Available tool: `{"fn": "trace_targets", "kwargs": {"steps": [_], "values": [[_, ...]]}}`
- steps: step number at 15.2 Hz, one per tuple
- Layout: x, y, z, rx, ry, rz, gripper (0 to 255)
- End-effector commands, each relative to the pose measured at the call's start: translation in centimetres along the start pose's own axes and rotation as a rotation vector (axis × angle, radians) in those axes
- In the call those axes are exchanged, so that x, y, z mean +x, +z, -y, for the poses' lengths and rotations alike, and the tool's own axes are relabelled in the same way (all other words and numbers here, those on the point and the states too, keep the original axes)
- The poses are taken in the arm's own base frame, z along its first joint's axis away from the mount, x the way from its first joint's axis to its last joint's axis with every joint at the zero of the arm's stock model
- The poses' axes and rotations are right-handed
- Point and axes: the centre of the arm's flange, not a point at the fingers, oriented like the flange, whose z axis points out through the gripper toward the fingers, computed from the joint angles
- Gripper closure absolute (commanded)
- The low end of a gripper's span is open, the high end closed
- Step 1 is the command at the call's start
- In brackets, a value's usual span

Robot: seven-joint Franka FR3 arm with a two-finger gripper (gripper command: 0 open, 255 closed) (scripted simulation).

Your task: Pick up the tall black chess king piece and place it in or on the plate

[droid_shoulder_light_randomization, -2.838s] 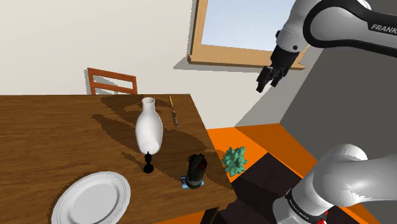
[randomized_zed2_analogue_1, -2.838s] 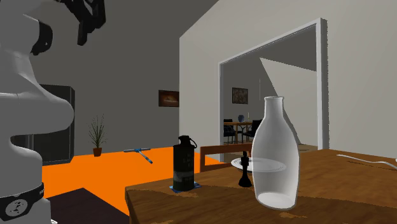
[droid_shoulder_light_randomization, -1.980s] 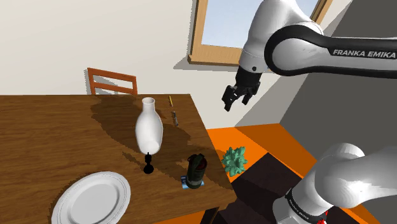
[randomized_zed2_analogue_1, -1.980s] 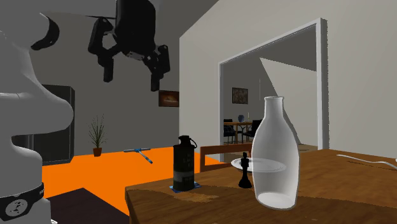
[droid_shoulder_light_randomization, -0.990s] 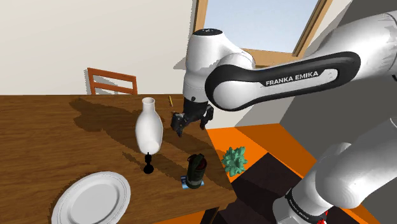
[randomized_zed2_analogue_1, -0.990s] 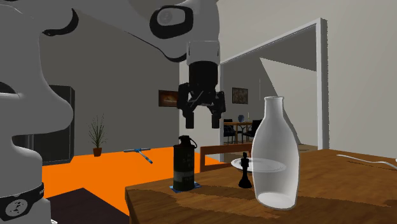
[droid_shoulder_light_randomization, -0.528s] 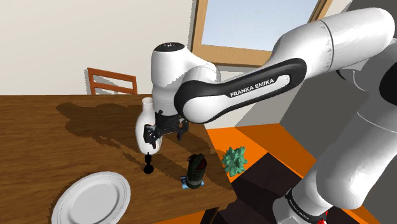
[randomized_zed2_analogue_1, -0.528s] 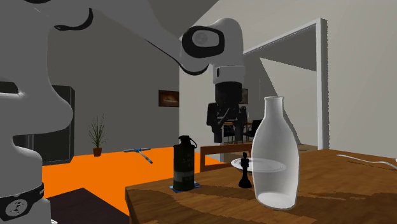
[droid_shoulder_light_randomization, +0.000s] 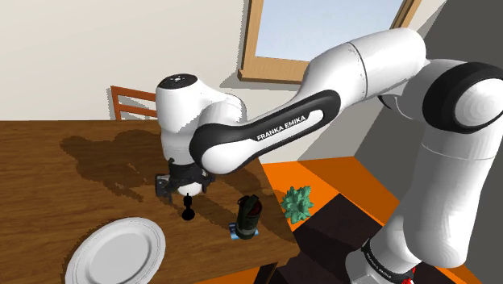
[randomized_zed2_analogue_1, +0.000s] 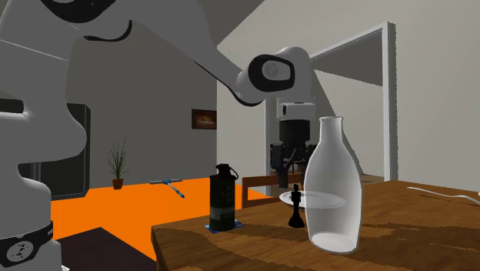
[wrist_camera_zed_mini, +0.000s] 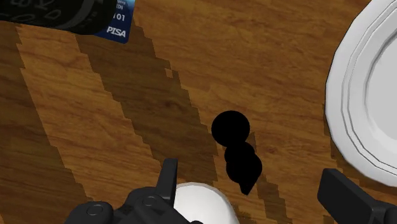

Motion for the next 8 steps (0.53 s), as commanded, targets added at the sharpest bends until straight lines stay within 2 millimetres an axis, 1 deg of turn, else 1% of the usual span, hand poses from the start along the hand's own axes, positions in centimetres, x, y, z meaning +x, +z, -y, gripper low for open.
{"fn": "trace_targets", "kwargs": {"steps": [1, 5, 8], "values": [[0.0, 1.1, 0.1, 0.0, 0.001, 0.0, 0], [0.0, 3.0, 0.1, 0.0, 0.001, 0.0, 0], [0.0, 3.0, 0.1, 0.0, 0.001, 0.0, 0]]}}
